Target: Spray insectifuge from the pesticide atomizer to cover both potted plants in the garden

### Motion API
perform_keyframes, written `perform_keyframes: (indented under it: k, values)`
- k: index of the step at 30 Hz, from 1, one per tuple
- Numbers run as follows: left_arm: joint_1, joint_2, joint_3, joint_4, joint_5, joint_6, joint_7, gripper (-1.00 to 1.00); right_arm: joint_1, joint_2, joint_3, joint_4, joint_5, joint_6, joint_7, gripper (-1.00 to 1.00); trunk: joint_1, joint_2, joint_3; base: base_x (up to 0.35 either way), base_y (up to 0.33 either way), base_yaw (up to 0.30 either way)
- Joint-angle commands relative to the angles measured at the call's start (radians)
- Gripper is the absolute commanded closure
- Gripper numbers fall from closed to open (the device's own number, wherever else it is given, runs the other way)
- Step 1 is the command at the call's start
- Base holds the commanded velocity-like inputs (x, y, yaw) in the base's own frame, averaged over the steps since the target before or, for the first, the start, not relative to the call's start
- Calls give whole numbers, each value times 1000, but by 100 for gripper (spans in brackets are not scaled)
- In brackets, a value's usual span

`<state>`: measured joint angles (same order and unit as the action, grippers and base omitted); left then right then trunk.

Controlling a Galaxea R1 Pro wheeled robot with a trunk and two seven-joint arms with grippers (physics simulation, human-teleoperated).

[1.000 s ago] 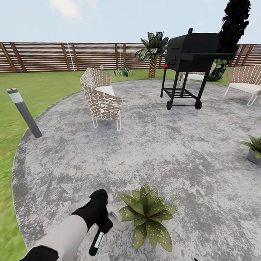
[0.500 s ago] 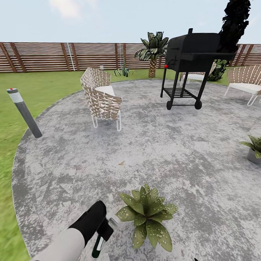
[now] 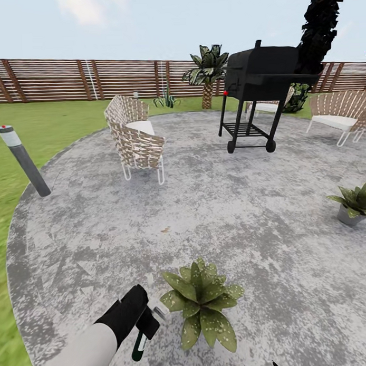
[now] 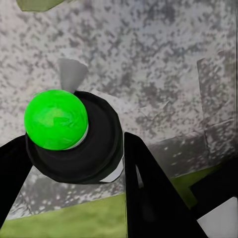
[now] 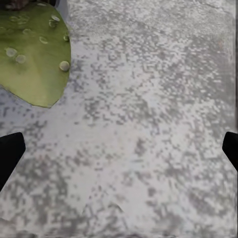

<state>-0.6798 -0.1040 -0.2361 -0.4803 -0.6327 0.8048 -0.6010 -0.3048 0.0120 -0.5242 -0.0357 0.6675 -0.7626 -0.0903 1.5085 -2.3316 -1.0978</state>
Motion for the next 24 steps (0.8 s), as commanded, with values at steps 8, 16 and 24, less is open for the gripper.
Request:
perform_keyframes:
  k: [8, 16, 24]
  values:
    - [0, 6, 0, -6, -9, 2, -8, 100, 0, 0, -2, 0, 10, -1, -9, -100, 0, 0, -1, -269, 56, -2]
    - [0, 4, 25, -8, -10, 1, -8, 100, 0, 0, -1, 0, 10, -1, -9, -100, 0, 0, -1, 26, 292, -217]
    - [0, 4, 26, -9, -10, 1, -8, 100, 0, 0, 0, 0, 10, -1, -9, -100, 0, 0, -1, -23, 165, -291]
